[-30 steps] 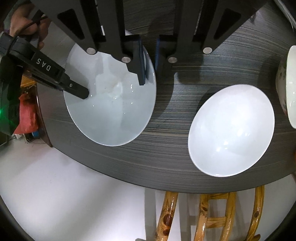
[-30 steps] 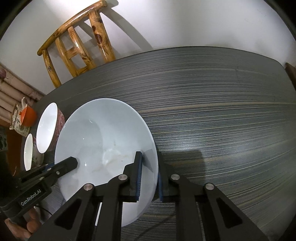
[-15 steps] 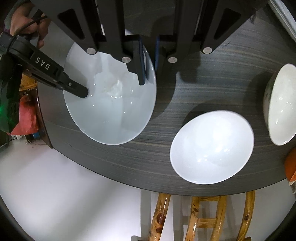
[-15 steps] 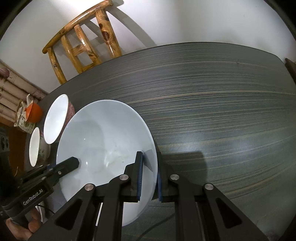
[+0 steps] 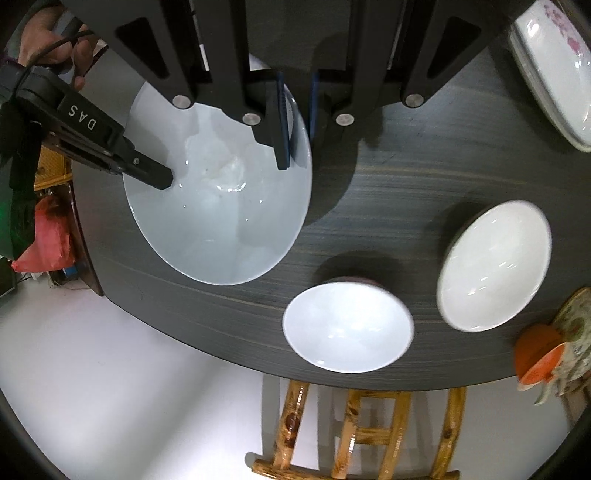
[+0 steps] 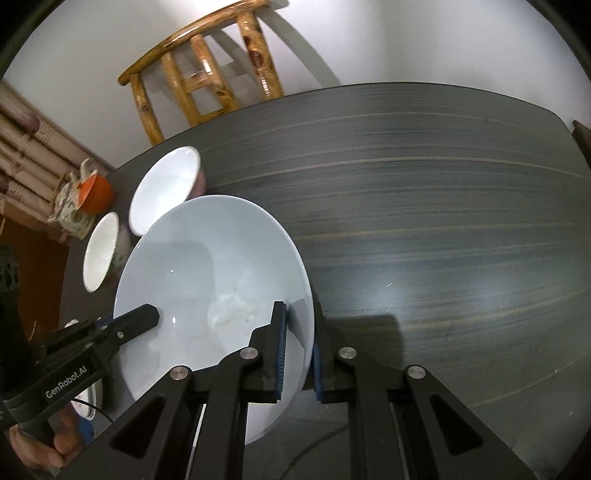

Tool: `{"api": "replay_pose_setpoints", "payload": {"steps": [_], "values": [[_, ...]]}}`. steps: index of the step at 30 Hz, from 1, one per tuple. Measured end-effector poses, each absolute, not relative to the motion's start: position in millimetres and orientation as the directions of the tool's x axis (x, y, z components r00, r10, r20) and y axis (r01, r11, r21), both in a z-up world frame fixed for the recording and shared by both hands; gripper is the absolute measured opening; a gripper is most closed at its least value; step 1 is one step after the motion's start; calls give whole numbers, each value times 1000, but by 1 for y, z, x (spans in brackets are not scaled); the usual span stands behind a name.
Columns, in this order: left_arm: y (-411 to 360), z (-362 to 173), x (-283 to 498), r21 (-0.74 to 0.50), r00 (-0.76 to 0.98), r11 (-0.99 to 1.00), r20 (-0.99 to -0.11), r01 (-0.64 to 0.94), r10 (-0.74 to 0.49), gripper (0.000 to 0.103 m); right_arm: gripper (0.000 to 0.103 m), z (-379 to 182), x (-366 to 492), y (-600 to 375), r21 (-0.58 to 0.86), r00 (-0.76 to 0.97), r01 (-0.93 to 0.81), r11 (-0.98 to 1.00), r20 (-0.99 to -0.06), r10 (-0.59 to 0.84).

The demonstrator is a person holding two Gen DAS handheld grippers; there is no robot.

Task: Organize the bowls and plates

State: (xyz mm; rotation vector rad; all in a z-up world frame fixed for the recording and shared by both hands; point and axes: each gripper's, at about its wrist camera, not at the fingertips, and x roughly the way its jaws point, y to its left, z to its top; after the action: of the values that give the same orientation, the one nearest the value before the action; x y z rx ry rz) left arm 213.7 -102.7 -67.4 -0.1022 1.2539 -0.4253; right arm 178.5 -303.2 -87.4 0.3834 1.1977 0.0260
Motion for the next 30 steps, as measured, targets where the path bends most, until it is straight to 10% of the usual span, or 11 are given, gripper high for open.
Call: {"api": "replay_pose_setpoints", "payload": {"steps": [30], "values": [[-19,-87,126,-267,266,945,-913,187,-310,11,12,-94,96,-209,338,319,125,933,-904,285]]}}
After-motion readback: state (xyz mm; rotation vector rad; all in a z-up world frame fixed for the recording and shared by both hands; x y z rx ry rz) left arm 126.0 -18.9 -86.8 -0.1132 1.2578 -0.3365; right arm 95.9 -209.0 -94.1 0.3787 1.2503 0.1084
